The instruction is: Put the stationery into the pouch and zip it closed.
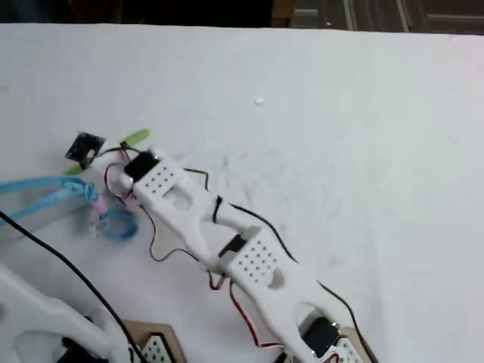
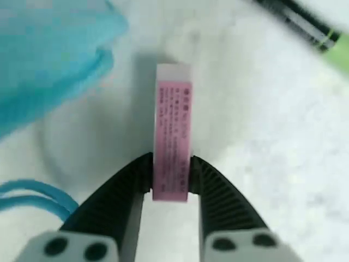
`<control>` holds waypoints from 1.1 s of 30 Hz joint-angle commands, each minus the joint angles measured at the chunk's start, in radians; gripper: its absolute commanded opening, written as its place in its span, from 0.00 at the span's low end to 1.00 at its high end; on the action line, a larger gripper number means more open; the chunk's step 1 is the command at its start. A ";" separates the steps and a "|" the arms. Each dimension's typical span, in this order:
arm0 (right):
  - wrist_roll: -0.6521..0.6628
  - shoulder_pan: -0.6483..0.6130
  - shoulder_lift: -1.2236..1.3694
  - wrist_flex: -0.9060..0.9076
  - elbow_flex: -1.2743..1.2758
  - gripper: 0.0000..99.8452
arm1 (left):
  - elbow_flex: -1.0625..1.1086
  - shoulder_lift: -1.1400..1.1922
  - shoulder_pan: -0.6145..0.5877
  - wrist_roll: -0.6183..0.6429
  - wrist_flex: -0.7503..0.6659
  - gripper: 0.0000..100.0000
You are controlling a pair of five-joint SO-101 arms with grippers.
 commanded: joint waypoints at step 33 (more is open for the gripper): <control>-0.114 0.377 -0.153 0.328 0.037 0.27 | 0.002 0.010 0.001 -0.005 0.002 0.02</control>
